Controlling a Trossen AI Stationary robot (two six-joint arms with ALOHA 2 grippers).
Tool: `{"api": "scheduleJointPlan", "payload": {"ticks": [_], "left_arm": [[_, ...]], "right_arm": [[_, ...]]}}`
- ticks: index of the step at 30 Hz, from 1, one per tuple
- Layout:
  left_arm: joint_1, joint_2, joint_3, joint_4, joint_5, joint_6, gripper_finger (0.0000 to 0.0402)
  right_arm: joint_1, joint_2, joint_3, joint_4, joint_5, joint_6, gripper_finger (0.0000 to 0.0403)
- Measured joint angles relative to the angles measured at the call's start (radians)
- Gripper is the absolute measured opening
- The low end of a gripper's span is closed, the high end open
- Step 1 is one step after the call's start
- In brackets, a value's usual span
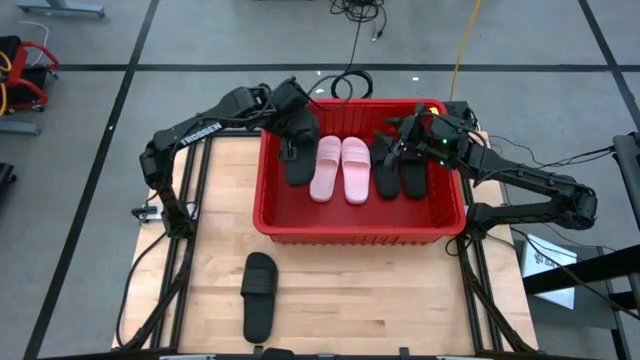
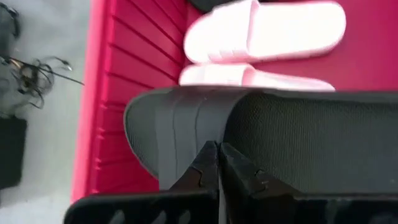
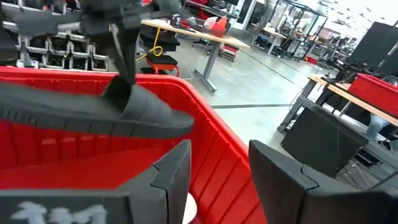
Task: Pick and place slides into bin
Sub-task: Put the black slide into the red bin
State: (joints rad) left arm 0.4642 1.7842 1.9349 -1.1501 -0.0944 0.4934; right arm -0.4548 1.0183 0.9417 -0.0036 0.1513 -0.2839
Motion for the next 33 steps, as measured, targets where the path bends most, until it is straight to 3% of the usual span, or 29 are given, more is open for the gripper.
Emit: {"api": "scheduleJointPlan", "payload": {"ticks": [14,24,30,33], "left_arm": [[0.038,0.000,-0.265,0.189,0.016,-0.002,0.0000],[0.077,-0.006,-0.304,0.216,0.016,-0.001,0.0000],[0.073,-0.088,-0.304,0.200,0.018,0.000,0.0000],[0.070,-0.138,-0.304,0.170,0.070,-0.020,0.0002]], "right_arm": [[-0.036,0.049,0.000,0.003,-0.003,-0.017,0.0150],[-0.037,0.077,0.001,0.037,-0.026,-0.015,0.0150],[-0.037,0.078,0.001,0.038,-0.026,-0.016,0.0150],[-0.037,0.078,0.001,0.037,-0.026,-0.016,0.0150]]}}
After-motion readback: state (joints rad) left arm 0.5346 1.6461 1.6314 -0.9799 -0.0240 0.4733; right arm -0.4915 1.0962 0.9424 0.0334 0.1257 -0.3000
